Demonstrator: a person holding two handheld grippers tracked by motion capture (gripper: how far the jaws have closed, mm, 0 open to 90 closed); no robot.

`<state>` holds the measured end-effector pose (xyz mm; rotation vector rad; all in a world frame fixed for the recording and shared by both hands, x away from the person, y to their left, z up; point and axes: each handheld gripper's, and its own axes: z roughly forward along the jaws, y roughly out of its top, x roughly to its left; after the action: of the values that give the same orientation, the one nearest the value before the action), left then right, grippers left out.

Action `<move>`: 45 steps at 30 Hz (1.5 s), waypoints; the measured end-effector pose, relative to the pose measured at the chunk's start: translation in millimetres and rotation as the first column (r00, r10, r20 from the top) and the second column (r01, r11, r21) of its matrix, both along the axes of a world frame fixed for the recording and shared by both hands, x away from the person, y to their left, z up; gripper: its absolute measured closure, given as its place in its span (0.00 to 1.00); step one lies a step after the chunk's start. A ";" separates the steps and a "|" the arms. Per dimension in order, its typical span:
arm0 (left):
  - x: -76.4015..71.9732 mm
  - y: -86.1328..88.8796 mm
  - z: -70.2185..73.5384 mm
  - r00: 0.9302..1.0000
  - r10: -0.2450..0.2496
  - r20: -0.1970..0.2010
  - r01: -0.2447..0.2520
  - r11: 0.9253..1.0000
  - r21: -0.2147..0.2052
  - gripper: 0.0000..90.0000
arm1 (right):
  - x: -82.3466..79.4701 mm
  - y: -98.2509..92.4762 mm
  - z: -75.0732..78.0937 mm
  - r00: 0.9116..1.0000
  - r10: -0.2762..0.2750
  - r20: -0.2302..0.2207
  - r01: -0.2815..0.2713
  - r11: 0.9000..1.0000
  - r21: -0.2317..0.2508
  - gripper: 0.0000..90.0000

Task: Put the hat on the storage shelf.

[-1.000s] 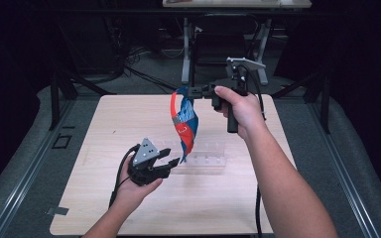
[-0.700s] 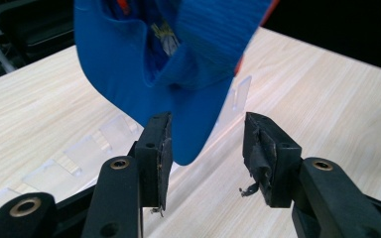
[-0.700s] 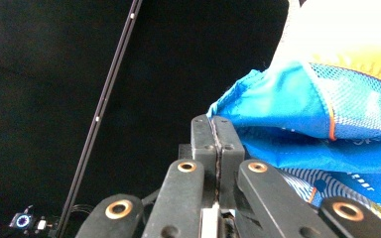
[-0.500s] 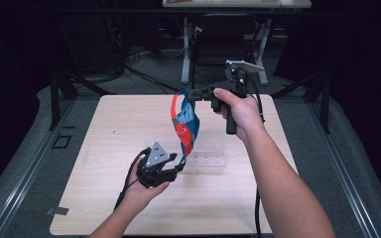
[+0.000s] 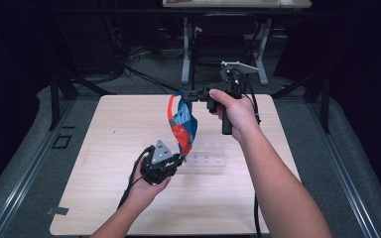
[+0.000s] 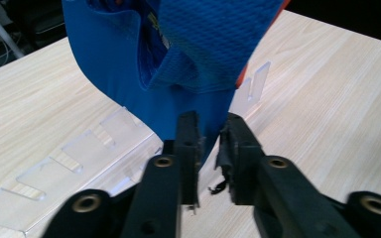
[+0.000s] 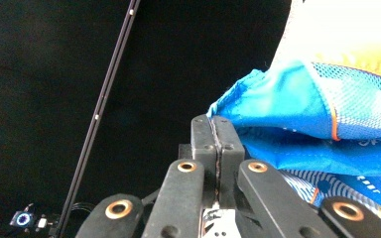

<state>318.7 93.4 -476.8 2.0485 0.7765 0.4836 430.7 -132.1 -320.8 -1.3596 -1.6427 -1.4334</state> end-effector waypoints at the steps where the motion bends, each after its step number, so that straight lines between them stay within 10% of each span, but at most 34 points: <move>1: 0.0 0.1 0.0 1.000 0.001 -0.001 -0.001 1.000 0.002 0.94 | 0.4 0.3 -1.4 1.000 0.000 -0.002 0.000 1.000 -0.001 1.00; 8: -0.1 2.1 -2.7 1.000 0.013 0.010 -0.013 0.999 0.045 0.98 | 1.4 0.1 -7.0 1.000 -0.002 -0.013 0.002 1.000 -0.004 1.00; 45: 0.7 25.1 -37.0 0.998 0.046 -0.046 -0.047 0.999 -0.023 0.97 | -0.5 -7.0 -24.3 0.999 -0.041 0.008 0.042 0.993 -0.112 0.89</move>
<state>319.4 118.5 -513.8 2.0288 0.8546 0.4531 430.3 -139.1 -345.1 -1.4608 -1.7314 -1.3877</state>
